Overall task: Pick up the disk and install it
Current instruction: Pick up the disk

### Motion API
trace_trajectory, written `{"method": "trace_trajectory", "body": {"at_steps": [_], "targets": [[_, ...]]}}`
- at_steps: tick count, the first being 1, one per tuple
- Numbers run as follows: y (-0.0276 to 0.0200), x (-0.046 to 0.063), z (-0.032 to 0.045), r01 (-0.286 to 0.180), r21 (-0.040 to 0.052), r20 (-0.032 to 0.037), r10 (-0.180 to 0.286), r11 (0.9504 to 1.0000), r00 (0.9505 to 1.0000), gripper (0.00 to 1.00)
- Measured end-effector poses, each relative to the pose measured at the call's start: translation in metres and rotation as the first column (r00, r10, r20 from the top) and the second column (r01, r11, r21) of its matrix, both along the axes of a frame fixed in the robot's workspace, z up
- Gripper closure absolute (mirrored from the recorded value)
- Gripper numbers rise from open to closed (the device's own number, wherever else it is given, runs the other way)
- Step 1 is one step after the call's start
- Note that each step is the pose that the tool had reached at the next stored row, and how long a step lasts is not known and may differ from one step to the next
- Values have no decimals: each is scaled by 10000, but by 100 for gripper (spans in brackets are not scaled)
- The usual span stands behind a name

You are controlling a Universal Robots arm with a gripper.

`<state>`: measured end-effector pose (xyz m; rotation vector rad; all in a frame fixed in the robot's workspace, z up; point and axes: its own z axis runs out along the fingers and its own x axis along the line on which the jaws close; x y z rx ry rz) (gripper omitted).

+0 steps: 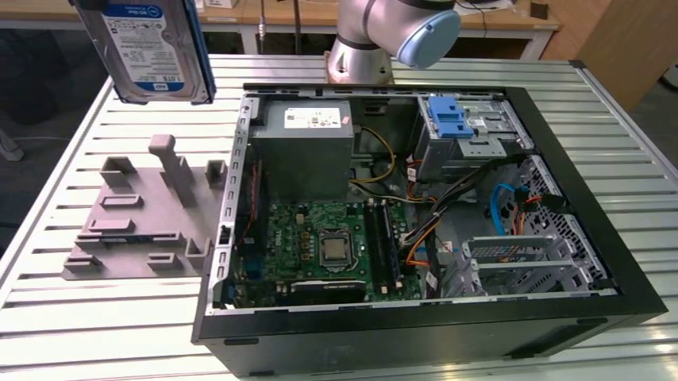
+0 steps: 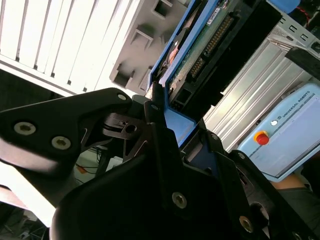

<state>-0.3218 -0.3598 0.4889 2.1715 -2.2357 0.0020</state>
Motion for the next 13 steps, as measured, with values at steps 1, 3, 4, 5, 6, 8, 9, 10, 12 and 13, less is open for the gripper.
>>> {"method": "trace_trajectory", "body": {"at_steps": [1,3,4,5,6,8,9,10,12,13], "targets": [[-13,7,0,1,0,0,-1,10000,10000,64],[-40,22,0,0,0,0,0,10000,10000,64],[-54,30,0,1,0,0,-1,10000,10000,64],[-68,37,0,0,0,0,0,10000,10000,64],[-82,44,-1,-1,0,0,1,10000,10000,64],[-107,61,-1,0,0,0,0,10000,10000,64],[-119,72,-1,-1,1,1,1,10000,10000,64],[-131,84,-1,0,0,1,0,10000,10000,64],[-151,112,-1,0,-1,0,0,10000,10000,64],[-160,127,-1,0,0,0,0,10000,10000,64]]}}
